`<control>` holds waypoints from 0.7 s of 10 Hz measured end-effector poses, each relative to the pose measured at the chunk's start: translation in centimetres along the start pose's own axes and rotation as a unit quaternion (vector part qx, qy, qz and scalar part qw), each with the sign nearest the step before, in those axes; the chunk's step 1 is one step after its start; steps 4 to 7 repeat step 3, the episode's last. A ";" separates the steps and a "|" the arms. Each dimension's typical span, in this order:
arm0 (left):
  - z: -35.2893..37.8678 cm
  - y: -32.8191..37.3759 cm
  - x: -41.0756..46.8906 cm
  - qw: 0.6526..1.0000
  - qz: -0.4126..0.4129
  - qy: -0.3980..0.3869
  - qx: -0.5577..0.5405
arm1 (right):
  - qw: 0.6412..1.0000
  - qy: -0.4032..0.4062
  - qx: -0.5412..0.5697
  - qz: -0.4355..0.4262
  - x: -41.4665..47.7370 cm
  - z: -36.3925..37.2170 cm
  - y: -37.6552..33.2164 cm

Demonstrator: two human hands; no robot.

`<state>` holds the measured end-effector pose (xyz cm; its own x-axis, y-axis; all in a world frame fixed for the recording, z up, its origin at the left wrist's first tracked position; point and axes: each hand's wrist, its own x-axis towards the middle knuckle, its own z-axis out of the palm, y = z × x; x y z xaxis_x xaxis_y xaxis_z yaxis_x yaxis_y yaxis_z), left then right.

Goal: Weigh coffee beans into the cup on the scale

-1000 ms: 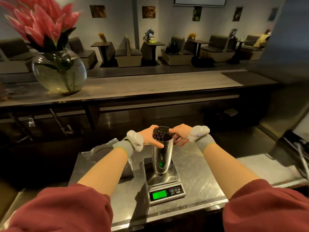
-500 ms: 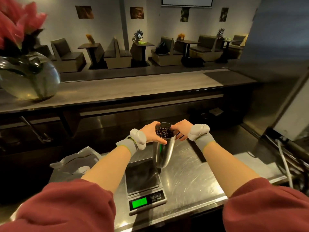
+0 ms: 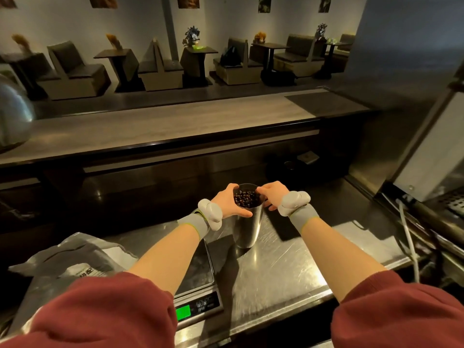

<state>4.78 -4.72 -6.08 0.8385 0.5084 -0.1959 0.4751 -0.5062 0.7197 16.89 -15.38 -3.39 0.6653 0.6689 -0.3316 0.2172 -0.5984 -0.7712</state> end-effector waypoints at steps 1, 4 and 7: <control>-0.2 0.6 0.1 1.000 -0.016 -0.023 0.002 | 1.000 -0.005 0.004 0.000 -0.2 -0.4 0.2; -1.8 1.8 -0.1 0.992 -0.067 -0.099 0.028 | 0.998 -0.052 -0.018 0.017 -1.0 -0.8 -0.5; -1.8 1.8 -0.1 0.992 -0.067 -0.099 0.028 | 0.998 -0.052 -0.018 0.017 -1.0 -0.8 -0.5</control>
